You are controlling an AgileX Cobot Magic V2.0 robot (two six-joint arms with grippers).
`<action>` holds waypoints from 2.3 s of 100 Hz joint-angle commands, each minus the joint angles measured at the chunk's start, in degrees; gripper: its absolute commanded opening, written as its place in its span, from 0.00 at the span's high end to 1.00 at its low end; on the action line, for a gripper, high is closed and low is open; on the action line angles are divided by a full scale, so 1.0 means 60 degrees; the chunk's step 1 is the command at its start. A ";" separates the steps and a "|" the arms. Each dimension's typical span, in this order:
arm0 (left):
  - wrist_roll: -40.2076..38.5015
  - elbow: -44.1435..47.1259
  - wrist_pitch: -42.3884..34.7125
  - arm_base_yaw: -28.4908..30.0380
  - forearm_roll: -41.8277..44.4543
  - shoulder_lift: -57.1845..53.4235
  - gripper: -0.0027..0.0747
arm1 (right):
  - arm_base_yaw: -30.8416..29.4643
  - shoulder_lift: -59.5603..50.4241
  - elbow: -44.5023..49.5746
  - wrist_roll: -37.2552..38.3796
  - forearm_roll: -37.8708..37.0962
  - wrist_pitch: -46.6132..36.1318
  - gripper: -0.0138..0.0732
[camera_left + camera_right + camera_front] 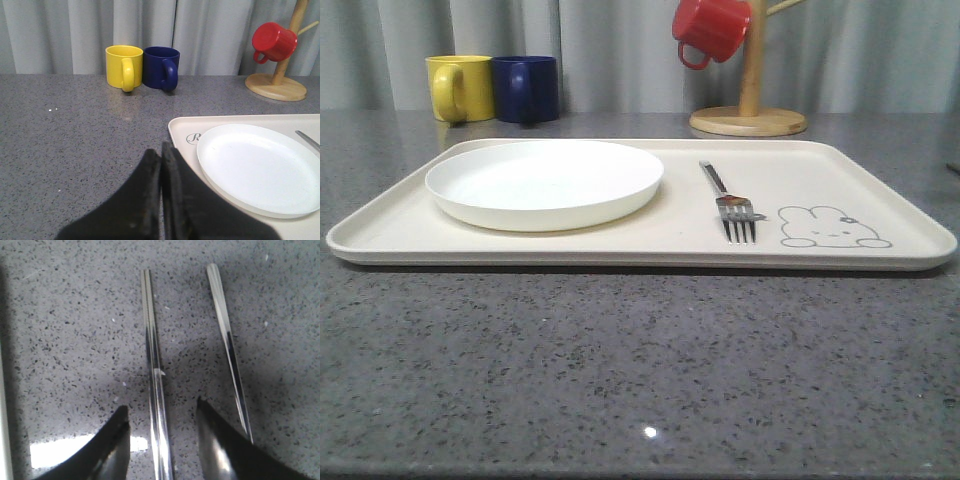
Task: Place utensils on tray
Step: 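Raise the right gripper and move it back to the utensils, then grasp the silver chopsticks with the right gripper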
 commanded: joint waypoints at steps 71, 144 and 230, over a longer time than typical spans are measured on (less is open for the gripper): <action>0.0006 -0.0243 -0.0716 -0.0036 -0.0068 0.0075 0.99 | -0.0192 0.1154 -0.0057 -0.0614 0.0486 -0.0557 0.47; 0.0006 -0.0243 -0.0716 -0.0036 -0.0068 0.0075 0.99 | 0.0769 -0.0789 -0.0593 0.0326 0.0611 0.0264 0.89; 0.0006 -0.0243 -0.0716 -0.0036 -0.0068 0.0075 0.99 | 0.4197 0.0933 -0.0593 0.3863 -0.0007 -0.1909 0.89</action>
